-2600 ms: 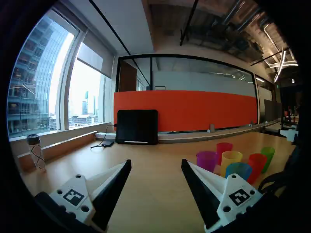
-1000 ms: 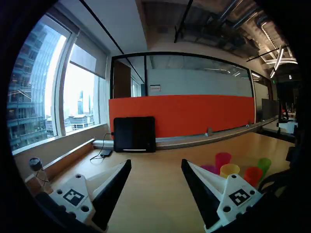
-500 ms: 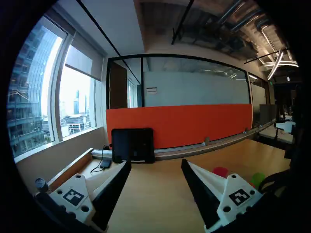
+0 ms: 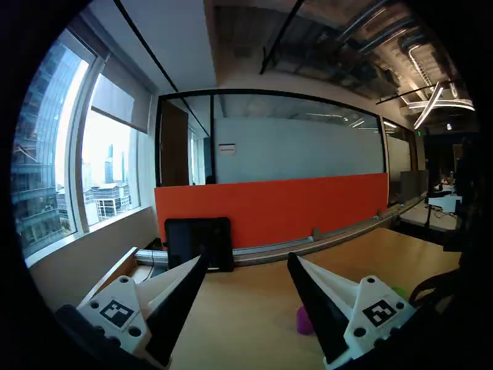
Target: Pour water
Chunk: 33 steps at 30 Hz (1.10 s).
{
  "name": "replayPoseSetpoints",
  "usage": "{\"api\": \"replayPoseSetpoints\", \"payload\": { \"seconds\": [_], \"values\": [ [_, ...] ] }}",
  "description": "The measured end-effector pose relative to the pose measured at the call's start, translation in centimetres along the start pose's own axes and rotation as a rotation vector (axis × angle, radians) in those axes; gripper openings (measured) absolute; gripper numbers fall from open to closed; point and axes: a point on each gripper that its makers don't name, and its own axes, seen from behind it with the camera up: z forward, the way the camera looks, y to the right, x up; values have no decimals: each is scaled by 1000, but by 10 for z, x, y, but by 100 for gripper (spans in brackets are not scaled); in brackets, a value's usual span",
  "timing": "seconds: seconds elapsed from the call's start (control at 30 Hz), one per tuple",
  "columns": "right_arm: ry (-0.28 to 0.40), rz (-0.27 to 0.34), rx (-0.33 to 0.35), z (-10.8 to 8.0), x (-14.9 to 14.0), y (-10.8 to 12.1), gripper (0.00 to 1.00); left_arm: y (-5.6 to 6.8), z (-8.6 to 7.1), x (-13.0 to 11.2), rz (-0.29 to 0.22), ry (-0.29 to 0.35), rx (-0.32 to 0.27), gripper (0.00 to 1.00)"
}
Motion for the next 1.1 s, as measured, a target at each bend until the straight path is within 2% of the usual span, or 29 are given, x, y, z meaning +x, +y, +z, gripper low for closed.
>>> {"api": "replayPoseSetpoints", "payload": {
  "seconds": [0.3, 0.6, 0.9, 1.1],
  "values": [
    [-27, 19, 146, -8, -1, -22, 100, 24, 1, 3, 27, -2, -111, 95],
    [-30, -13, 286, -19, 3, -44, 100, 55, -1, 9, 30, 0, -247, 95],
    [-21, 1, 361, -25, 12, -57, 100, 70, 1, 5, 24, -15, -317, 96],
    [-30, -18, 433, -31, 12, -69, 100, 83, -1, 0, 33, -35, -375, 95]
  ]
}}
